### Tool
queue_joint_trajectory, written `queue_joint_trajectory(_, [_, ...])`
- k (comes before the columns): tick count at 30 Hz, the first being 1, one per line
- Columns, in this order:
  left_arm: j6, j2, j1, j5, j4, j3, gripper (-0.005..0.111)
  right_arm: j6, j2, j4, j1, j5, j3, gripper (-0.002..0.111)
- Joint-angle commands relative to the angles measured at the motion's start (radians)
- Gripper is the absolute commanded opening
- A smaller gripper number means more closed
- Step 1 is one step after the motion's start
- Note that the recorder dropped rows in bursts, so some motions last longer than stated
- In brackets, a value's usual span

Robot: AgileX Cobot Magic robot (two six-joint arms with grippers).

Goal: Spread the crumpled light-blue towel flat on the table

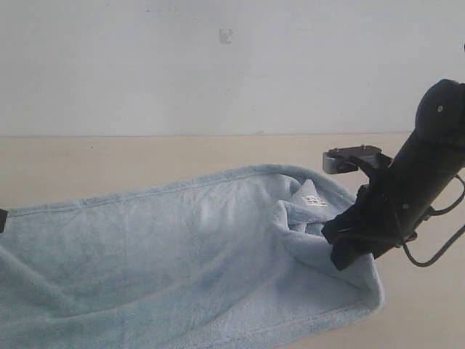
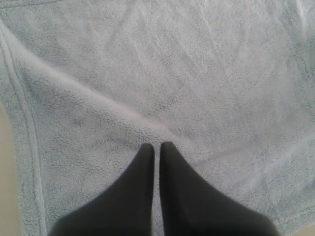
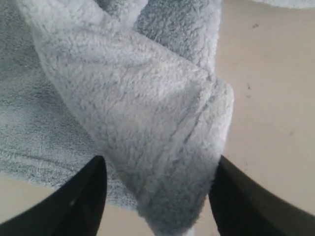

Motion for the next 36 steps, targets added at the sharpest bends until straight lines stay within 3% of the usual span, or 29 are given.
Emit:
queue_joint_trajectory(1, [0.013, -0.012, -0.002, -0.009, -0.015, -0.003, 0.004, -0.053, 0.035, 0.104, -0.011, -0.038, 0.005, 0.055])
queue_joint_trajectory(3, [0.013, -0.012, -0.002, -0.009, -0.015, -0.003, 0.004, -0.089, 0.034, 0.155, -0.011, -0.068, 0.005, 0.044])
queue_joint_trajectory(7, [0.02, -0.012, -0.002, -0.007, -0.015, -0.003, 0.004, 0.048, 0.011, 0.051, -0.029, -0.14, 0.005, 0.0])
queue_joint_trajectory(13, [0.025, -0.012, -0.002, -0.014, -0.019, -0.003, 0.004, 0.283, -0.086, -0.259, -0.119, -0.072, 0.118, 0.003])
queue_joint_trajectory(17, [0.025, -0.012, -0.002, -0.016, -0.023, -0.003, 0.004, 0.351, -0.219, -0.339, -0.164, -0.093, 0.256, 0.003])
queue_joint_trajectory(23, [0.032, -0.012, -0.002, -0.016, -0.035, -0.003, 0.004, 0.61, -0.451, -0.549, -0.178, -0.035, 0.349, 0.003])
queue_joint_trajectory(25, [0.032, -0.012, -0.002, -0.016, -0.043, -0.003, 0.004, 0.584, -0.49, -0.546, -0.178, 0.03, 0.351, 0.006])
queue_joint_trajectory(27, [0.053, -0.012, -0.002, -0.018, -0.069, -0.003, 0.004, 0.531, -0.499, -0.503, -0.178, 0.084, 0.351, 0.019])
queue_joint_trajectory(29, [0.087, -0.012, -0.002, -0.016, -0.1, -0.003, 0.004, 0.462, -0.499, -0.431, -0.178, 0.113, 0.351, 0.042])
queue_joint_trajectory(32, [0.122, -0.012, -0.002, -0.009, -0.128, -0.003, 0.004, 0.497, -0.499, -0.405, -0.178, 0.112, 0.351, 0.087])
queue_joint_trajectory(34, [0.122, -0.012, -0.002, -0.007, -0.133, -0.003, 0.004, 0.588, -0.514, -0.497, -0.178, 0.085, 0.351, 0.081])
queue_joint_trajectory(36, [0.122, -0.012, -0.002, -0.007, -0.136, -0.003, 0.004, 0.612, -0.525, -0.561, -0.178, 0.026, 0.351, 0.067])
